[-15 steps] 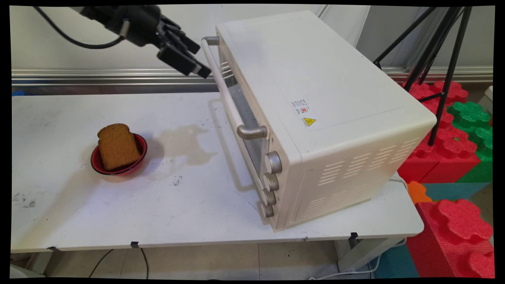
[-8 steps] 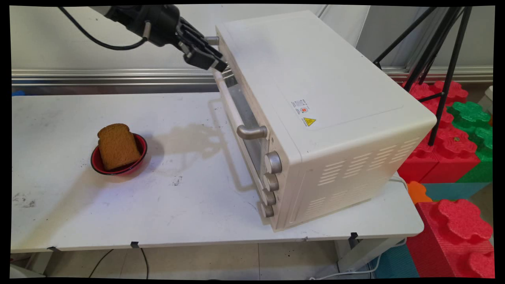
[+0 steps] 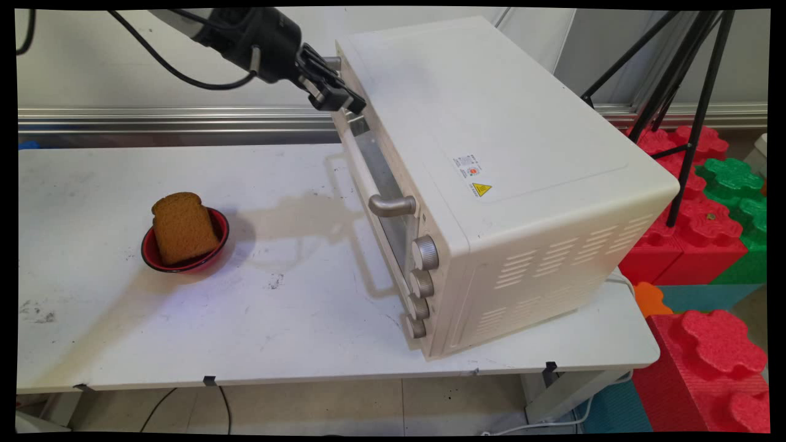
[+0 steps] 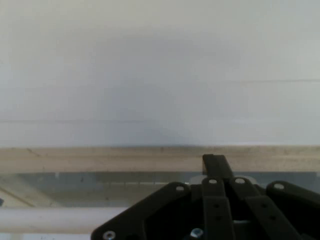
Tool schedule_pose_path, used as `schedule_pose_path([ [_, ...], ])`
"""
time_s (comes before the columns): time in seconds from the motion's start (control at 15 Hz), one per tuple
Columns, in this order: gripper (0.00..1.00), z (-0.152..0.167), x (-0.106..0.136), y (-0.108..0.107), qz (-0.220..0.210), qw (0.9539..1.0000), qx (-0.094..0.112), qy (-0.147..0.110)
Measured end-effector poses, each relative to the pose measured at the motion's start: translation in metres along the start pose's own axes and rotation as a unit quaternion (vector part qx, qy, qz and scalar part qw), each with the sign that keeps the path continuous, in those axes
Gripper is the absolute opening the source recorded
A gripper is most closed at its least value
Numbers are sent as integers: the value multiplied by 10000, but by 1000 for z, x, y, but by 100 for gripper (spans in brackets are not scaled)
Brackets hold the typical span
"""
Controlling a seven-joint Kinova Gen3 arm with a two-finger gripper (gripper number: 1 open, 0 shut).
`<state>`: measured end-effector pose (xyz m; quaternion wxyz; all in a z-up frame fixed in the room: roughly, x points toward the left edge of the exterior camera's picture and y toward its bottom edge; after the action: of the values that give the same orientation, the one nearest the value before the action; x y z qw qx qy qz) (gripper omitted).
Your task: Open the oven
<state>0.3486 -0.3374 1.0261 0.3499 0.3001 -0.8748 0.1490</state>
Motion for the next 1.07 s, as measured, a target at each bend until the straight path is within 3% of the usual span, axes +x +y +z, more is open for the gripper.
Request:
schedule_pose_path([
  [1.07,0,27,-17,3,-22,9997,-38,-253],
])
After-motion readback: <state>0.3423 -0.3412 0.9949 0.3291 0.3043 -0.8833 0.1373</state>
